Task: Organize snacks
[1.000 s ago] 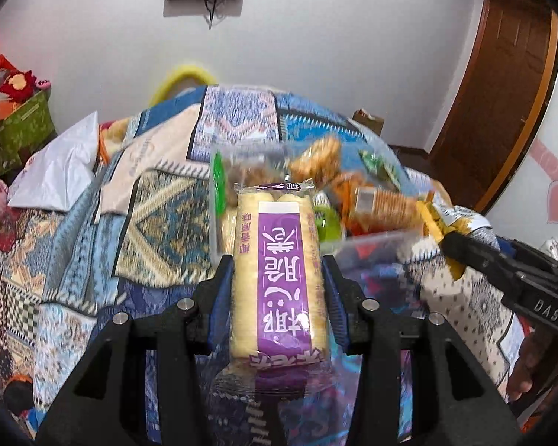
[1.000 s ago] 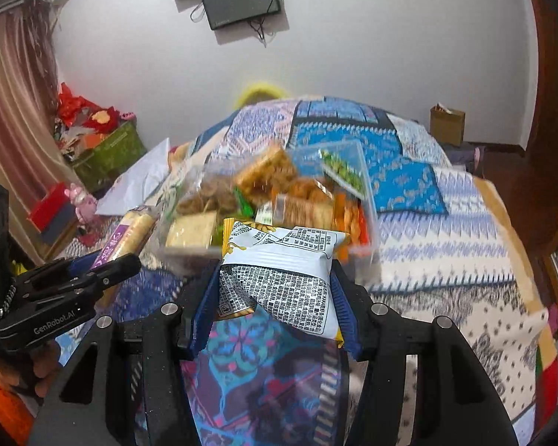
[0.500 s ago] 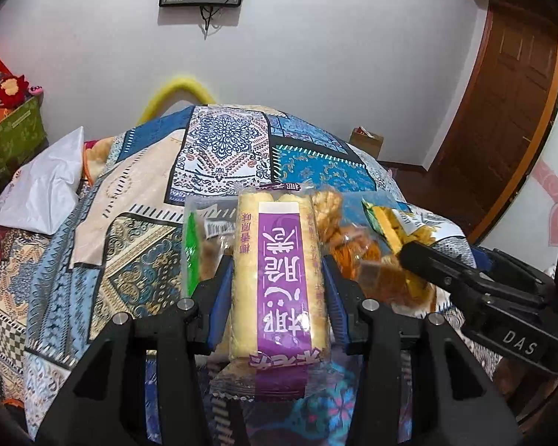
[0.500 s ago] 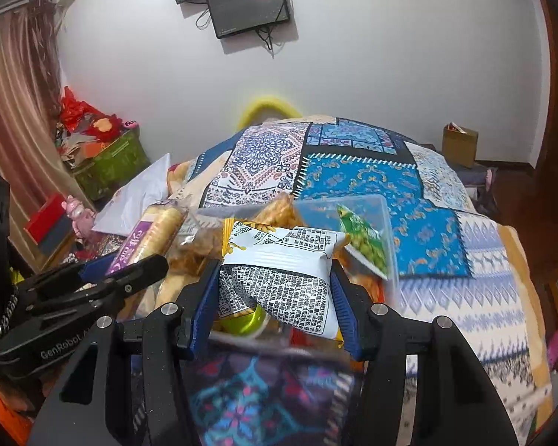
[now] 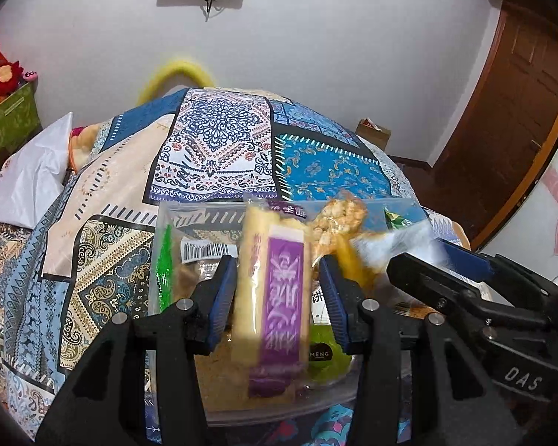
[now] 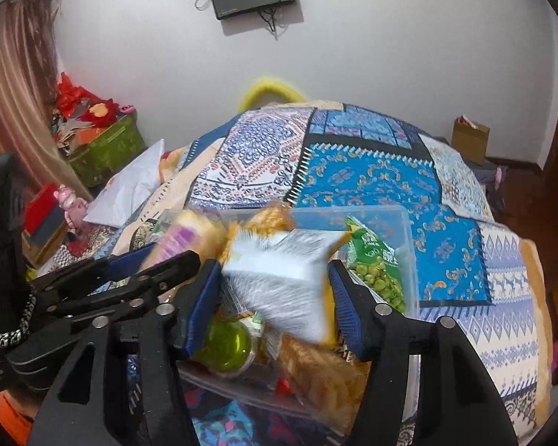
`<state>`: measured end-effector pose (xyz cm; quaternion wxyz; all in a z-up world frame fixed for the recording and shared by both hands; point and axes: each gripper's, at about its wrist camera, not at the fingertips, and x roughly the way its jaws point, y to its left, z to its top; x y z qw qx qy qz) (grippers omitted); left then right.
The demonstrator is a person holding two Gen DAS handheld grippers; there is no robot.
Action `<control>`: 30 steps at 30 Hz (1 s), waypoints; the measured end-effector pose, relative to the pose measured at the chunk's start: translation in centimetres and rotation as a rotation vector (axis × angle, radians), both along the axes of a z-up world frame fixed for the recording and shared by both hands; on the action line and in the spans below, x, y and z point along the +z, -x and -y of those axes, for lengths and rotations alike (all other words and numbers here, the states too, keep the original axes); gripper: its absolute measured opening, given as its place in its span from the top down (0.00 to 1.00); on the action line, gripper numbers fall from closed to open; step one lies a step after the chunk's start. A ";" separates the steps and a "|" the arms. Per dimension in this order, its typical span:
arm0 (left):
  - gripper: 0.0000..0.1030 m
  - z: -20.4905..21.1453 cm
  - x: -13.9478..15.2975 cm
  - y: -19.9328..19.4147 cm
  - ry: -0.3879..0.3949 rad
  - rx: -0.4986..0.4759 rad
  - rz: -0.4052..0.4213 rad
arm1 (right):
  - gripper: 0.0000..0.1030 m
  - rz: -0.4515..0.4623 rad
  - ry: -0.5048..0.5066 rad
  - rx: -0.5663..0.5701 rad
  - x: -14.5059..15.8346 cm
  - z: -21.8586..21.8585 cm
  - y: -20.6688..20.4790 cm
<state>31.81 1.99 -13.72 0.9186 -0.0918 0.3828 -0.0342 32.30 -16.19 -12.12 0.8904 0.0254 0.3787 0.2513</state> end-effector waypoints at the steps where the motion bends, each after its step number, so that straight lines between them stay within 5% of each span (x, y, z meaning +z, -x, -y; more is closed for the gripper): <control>1: 0.52 0.0 0.1 0.0 0.003 -0.004 -0.001 | 0.37 -0.008 -0.005 -0.003 -0.1 0.2 -0.2; 4: 0.43 -0.2 0.6 0.4 0.009 -0.007 0.011 | 0.35 -0.014 -0.019 -0.017 -0.1 0.9 -0.4; 10: 0.43 0.3 2.9 2.6 -0.032 -0.014 0.061 | 0.35 0.024 -0.018 -0.012 1.7 1.5 1.1; 25: 0.42 0.9 15.8 17.3 -0.083 -0.003 0.378 | 0.35 0.299 -0.077 -0.035 12.6 5.4 12.2; 30: 0.24 1.2 18.1 21.6 -0.115 0.011 0.459 | 0.22 0.372 -0.103 -0.045 14.6 6.6 15.8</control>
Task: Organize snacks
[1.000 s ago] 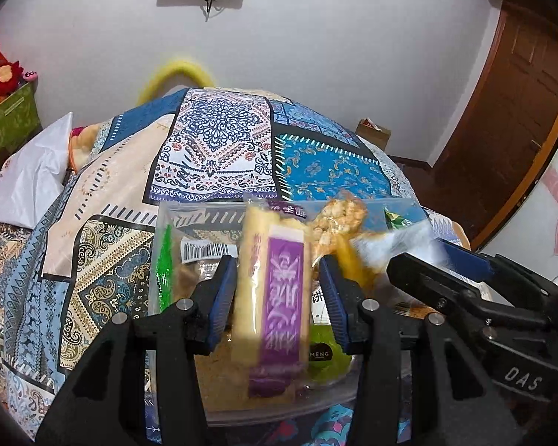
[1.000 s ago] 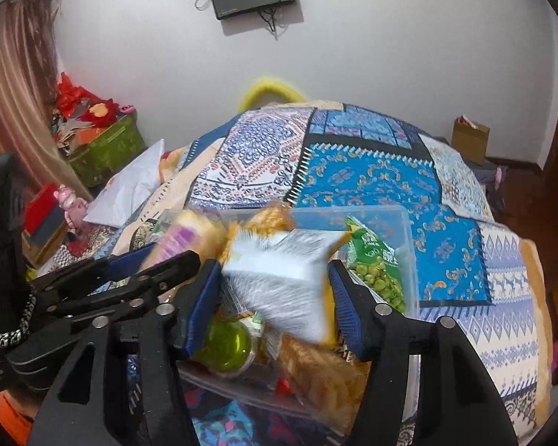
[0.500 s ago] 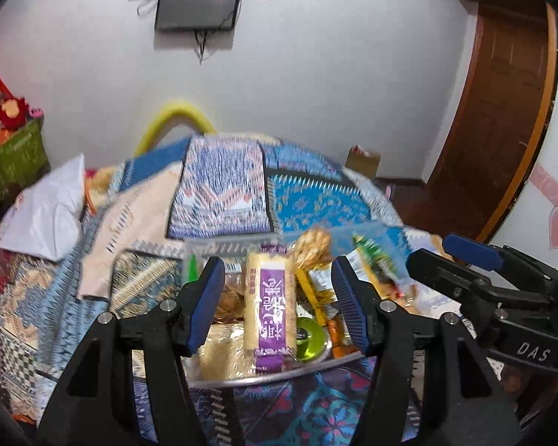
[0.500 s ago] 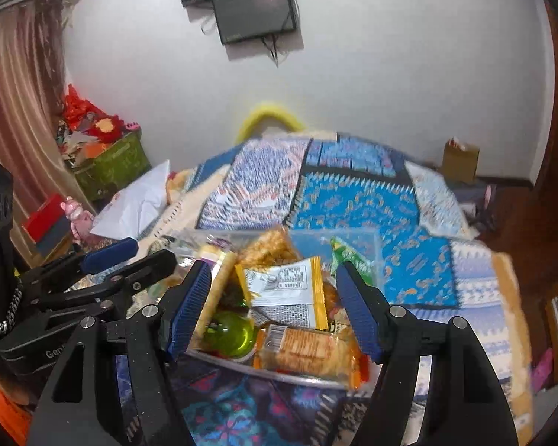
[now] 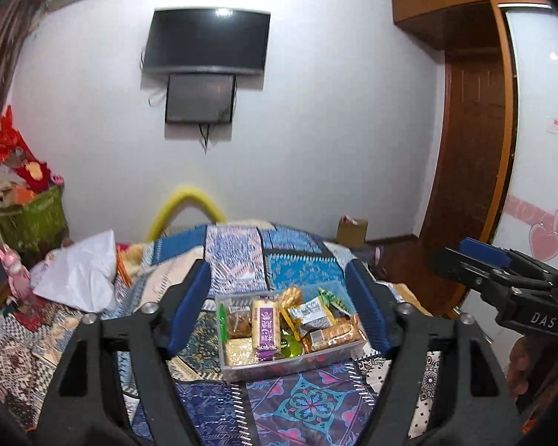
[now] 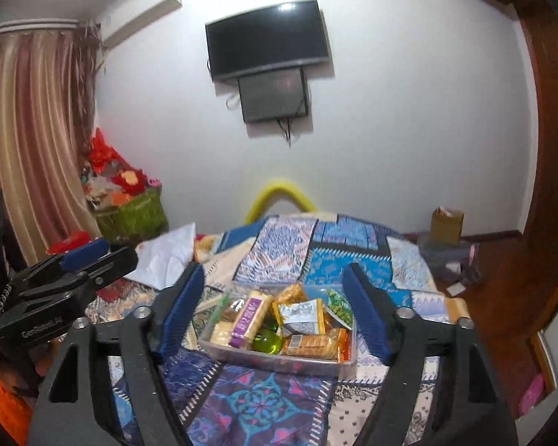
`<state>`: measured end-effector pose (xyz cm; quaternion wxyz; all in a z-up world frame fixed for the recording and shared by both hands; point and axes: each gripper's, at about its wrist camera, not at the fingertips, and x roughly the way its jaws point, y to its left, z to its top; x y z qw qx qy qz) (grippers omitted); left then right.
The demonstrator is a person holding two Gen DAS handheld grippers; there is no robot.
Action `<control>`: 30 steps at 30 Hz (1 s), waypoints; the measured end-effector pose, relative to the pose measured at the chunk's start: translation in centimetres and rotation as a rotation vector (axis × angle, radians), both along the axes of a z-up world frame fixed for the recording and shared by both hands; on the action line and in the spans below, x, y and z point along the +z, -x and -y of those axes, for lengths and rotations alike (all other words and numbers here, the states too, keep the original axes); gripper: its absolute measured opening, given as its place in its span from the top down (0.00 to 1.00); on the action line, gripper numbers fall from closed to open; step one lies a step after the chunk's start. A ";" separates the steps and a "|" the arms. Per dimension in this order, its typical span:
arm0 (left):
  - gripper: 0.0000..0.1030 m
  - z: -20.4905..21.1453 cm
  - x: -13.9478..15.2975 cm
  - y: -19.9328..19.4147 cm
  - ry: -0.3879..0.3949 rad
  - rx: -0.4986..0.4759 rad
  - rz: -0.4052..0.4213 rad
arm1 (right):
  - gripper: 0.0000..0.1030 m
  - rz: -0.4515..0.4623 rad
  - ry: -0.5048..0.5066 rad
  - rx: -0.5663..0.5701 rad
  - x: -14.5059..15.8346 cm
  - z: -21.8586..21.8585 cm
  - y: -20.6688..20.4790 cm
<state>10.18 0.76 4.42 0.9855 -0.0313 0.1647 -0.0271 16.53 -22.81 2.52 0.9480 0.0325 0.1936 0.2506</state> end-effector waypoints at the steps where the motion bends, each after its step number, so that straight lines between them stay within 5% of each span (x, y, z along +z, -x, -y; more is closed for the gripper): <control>1: 0.17 0.0 0.2 0.6 -0.001 0.005 0.008 | 0.22 0.011 -0.007 -0.001 0.3 0.2 0.7; 8: 0.04 0.3 1.3 3.9 -0.010 0.024 0.051 | 0.00 0.063 -0.027 -0.031 0.6 0.8 3.1; 30: 0.03 0.5 0.4 4.9 -0.010 0.023 0.025 | 0.00 0.075 -0.023 -0.032 0.3 1.2 5.3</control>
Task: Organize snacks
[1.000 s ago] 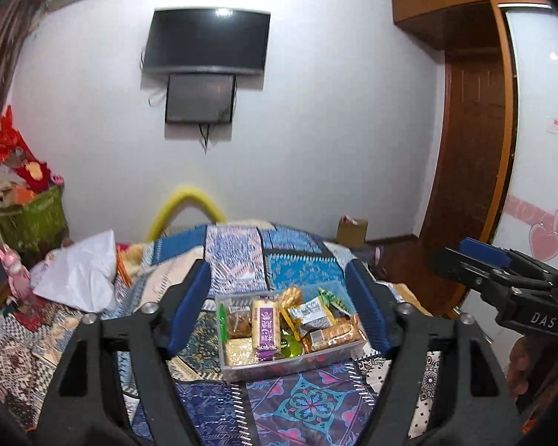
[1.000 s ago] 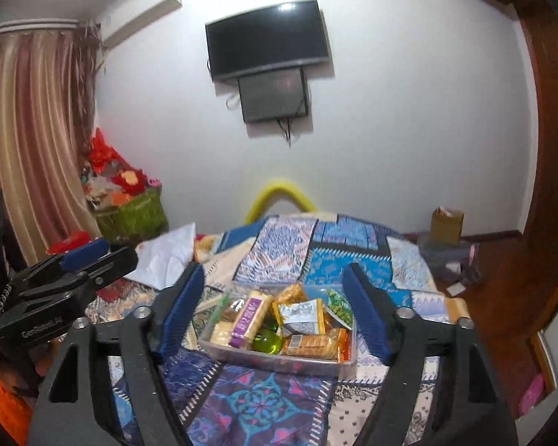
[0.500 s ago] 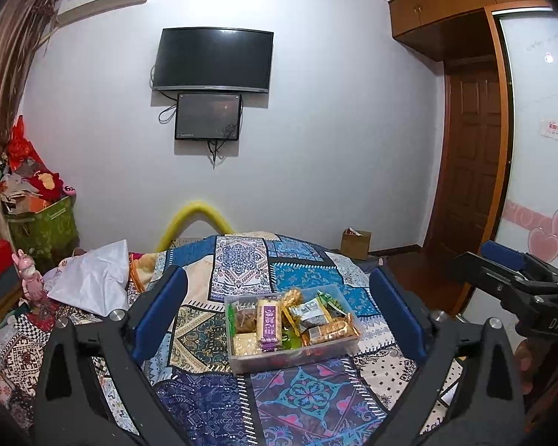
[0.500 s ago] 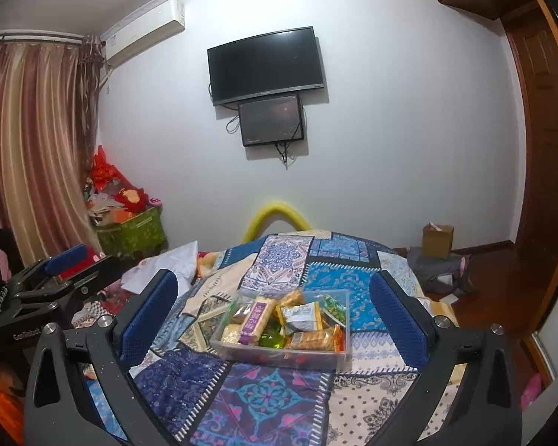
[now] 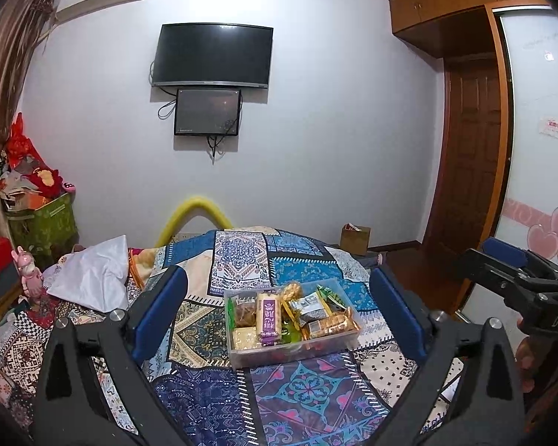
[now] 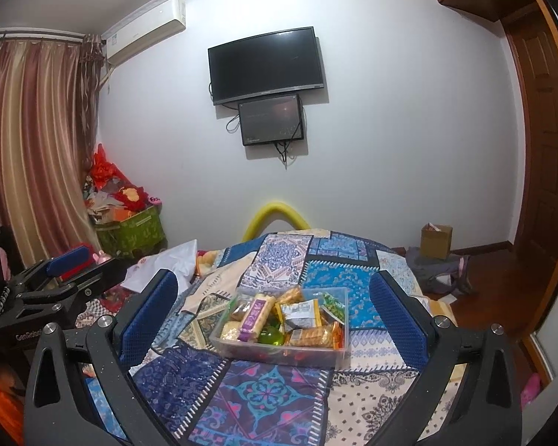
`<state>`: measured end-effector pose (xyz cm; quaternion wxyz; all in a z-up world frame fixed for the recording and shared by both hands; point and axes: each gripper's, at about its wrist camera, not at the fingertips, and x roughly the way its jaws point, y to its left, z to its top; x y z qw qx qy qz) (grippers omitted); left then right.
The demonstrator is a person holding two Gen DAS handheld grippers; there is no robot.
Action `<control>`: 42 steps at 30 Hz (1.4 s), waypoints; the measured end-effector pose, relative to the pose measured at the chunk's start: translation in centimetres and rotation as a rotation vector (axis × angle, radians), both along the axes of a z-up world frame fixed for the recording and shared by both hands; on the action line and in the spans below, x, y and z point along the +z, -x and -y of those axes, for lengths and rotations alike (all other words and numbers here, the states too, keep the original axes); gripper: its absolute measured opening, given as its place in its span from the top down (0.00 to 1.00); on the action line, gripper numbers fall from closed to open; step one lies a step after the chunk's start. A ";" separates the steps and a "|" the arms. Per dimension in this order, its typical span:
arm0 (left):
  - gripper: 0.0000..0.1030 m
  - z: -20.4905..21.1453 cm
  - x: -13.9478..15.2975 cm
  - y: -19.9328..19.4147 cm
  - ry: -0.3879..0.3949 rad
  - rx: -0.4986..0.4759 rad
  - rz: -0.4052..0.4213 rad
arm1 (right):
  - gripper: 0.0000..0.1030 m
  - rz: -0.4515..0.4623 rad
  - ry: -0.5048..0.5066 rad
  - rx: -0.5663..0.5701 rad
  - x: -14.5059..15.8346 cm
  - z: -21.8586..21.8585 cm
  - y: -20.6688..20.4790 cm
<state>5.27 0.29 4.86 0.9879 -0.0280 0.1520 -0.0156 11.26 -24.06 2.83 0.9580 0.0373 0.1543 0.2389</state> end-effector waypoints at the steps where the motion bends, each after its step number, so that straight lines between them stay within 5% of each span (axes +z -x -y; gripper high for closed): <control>1: 0.03 0.0 0.0 0.0 -0.001 0.001 -0.002 | 0.00 0.000 0.000 0.000 0.0 0.0 0.0; 42: 0.03 0.5 -1.0 -0.6 -0.001 -0.012 -0.029 | 0.00 -0.032 0.013 0.007 -0.9 -0.2 -0.2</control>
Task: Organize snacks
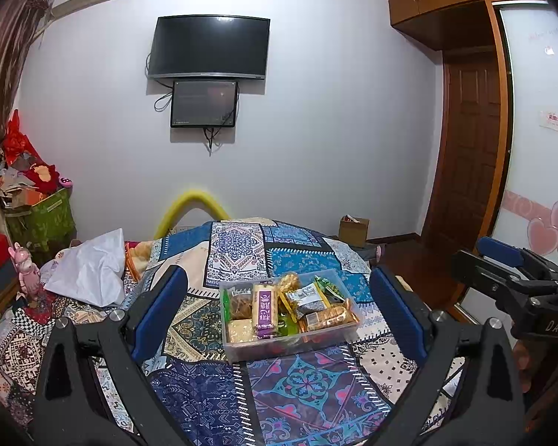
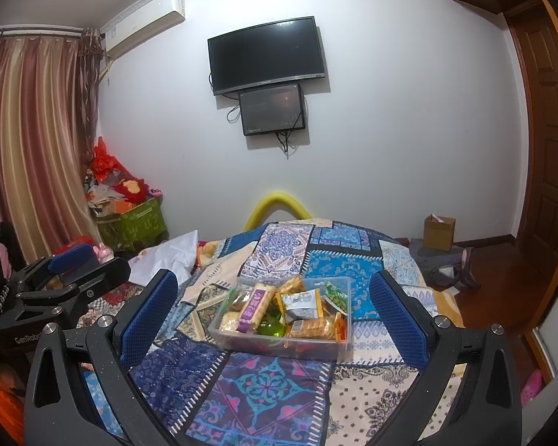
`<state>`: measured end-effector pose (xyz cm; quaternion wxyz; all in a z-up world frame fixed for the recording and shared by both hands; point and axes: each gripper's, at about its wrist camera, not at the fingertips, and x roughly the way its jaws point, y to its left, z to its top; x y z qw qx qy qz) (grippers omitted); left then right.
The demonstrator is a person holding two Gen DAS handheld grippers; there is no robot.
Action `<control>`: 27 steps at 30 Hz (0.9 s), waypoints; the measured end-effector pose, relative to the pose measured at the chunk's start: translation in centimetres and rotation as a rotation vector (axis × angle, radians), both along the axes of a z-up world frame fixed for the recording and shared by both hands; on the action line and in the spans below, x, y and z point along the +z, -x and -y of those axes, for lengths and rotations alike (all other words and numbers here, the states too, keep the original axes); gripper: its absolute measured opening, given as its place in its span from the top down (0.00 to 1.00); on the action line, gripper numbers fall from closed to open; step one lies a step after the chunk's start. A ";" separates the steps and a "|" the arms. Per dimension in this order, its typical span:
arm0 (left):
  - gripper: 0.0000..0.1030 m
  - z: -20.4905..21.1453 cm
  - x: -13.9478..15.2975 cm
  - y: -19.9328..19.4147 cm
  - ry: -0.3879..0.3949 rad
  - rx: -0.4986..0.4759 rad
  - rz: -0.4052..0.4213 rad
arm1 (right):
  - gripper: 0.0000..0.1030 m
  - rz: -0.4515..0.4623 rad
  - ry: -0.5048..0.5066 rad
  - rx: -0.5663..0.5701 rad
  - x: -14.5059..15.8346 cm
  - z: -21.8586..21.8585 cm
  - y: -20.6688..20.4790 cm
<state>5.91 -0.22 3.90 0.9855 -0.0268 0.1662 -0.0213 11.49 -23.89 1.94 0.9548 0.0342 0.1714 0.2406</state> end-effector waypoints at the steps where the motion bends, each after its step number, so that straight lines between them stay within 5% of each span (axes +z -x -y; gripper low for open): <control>1: 0.03 0.0 0.0 0.0 0.000 0.000 0.000 | 0.00 0.000 0.001 -0.001 0.0 0.0 0.0; 27: 0.03 0.3 -0.5 -0.2 -0.024 -0.006 -0.011 | 0.00 -0.013 0.013 -0.010 -0.1 0.2 -0.3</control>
